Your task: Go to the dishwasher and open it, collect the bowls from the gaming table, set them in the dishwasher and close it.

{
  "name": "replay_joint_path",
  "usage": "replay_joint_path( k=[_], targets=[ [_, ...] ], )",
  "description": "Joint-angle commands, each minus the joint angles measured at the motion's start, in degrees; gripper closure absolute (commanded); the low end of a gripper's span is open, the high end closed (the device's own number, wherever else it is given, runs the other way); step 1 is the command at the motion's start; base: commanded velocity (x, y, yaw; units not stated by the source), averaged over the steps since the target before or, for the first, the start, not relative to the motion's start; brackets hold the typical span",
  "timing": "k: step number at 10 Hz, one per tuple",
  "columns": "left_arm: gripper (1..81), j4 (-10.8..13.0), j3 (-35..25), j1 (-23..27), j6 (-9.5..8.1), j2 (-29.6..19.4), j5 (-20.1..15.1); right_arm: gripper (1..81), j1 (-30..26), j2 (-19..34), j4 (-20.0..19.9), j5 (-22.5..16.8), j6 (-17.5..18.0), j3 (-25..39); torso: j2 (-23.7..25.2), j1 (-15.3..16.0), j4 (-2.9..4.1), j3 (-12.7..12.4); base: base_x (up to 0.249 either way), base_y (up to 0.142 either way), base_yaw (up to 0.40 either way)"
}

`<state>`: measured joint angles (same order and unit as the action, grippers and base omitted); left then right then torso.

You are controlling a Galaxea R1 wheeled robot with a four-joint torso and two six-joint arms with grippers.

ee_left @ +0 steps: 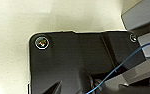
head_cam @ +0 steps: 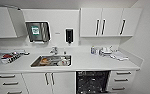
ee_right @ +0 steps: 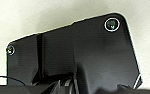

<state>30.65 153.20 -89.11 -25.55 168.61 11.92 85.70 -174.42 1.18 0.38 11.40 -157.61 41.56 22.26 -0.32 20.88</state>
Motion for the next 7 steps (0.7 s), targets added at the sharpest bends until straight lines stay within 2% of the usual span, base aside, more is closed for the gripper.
replay_joint_path(
  k=[1, 5, 6, 7],
  targets=[
    [1.0, 0.55, 0.08, 2.05, 0.15, -0.37, -2.25, 1.0, -3.03, 0.1, 0.75, -3.19, -0.24, 0.21, -5.68, -3.65, 0.0, 0.0, 0.0, 0.0, 0.0],
    [1.0, 0.55, 0.09, 2.05, 0.15, -0.29, -2.25, 1.0, -3.12, 0.01, 0.75, -3.19, -0.24, 0.3, -12.85, -8.28, 0.0, -0.57, 0.0, 0.0, 0.0],
    [1.0, 0.55, 0.08, 1.97, 0.15, -0.29, -2.25, 1.0, -3.12, 0.01, 0.75, -3.19, -0.32, 0.3, -14.84, -9.57, 0.0, -4.92, 0.0, 0.0, 0.0],
    [1.0, 0.55, 0.08, 1.97, 0.15, -0.37, -2.25, 1.0, -3.03, 0.01, 0.75, -3.19, -0.32, 0.3, -16.44, -10.6, 0.0, -5.88, 0.0, 0.0, 0.0]
  ],
)
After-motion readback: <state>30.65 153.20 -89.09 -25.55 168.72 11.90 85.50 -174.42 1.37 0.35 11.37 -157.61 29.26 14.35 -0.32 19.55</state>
